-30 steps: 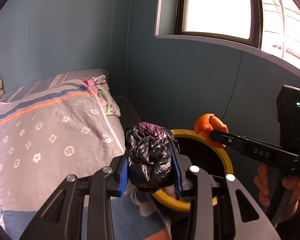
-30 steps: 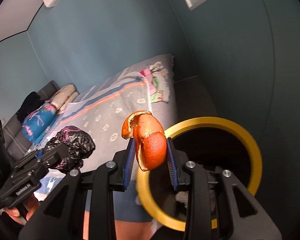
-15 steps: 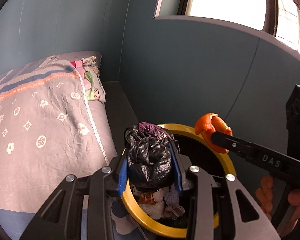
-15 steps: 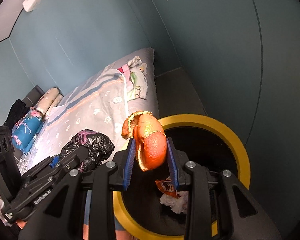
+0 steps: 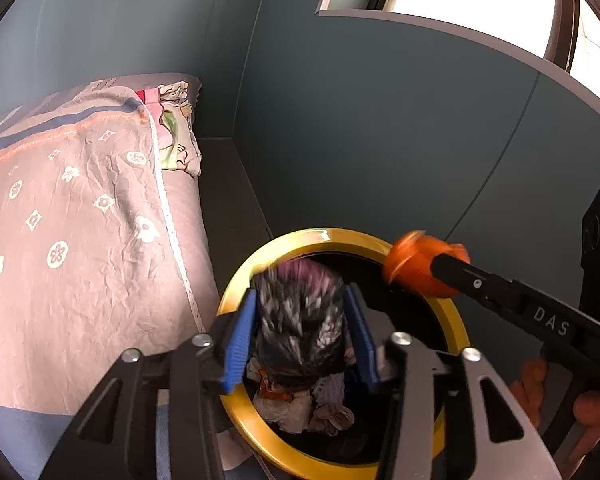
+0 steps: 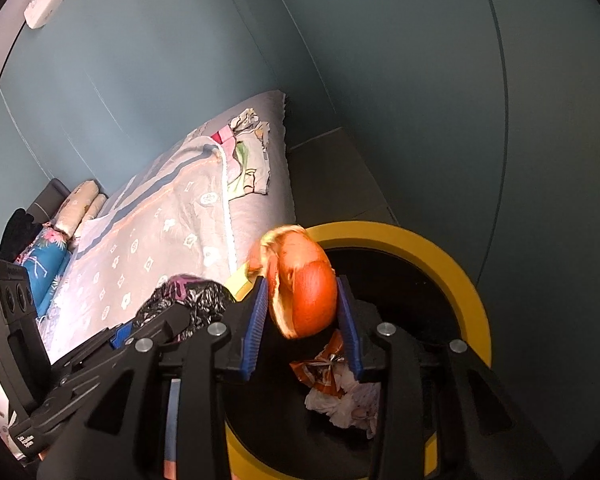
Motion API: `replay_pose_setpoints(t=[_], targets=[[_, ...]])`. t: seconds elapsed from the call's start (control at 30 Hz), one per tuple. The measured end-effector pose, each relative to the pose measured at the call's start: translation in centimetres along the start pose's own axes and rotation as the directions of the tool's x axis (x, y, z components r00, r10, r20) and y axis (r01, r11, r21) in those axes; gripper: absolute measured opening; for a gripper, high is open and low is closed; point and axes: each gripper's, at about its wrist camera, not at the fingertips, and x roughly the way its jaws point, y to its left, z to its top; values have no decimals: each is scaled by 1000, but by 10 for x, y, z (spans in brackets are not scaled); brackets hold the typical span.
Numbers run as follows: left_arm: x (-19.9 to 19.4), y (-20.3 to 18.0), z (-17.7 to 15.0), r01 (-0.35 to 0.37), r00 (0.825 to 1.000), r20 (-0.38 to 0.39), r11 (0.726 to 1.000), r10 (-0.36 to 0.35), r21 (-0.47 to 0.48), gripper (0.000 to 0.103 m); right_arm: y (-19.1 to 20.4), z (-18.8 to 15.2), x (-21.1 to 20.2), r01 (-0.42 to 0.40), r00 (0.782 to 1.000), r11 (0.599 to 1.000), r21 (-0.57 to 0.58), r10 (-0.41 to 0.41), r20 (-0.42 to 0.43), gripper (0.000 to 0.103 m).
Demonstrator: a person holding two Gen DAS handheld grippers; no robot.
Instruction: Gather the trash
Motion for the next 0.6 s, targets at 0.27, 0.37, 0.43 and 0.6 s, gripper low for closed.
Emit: replay_pose_setpoints(t=[0.27,0.37,0.43,0.6], targets=[[-17,18,-3,-20,999,26,999,21,-29,57,0,-1,-5,20,1000,1000,16,-20,8,37],[-25,26,-5,-27,999,33,999,28,-40,57,4,-1,-4,16,1000,1000,10,-16,6,37],[-32,32,-5,-34,998,44,998,36,-49,57,8,0,-3,10,1000,1000,-3,-10,4,37],[-56,51,-12,-60,996,65,995,65,-77,57,30,-3,-3,-16,1000,999,-43,16,-13,37]])
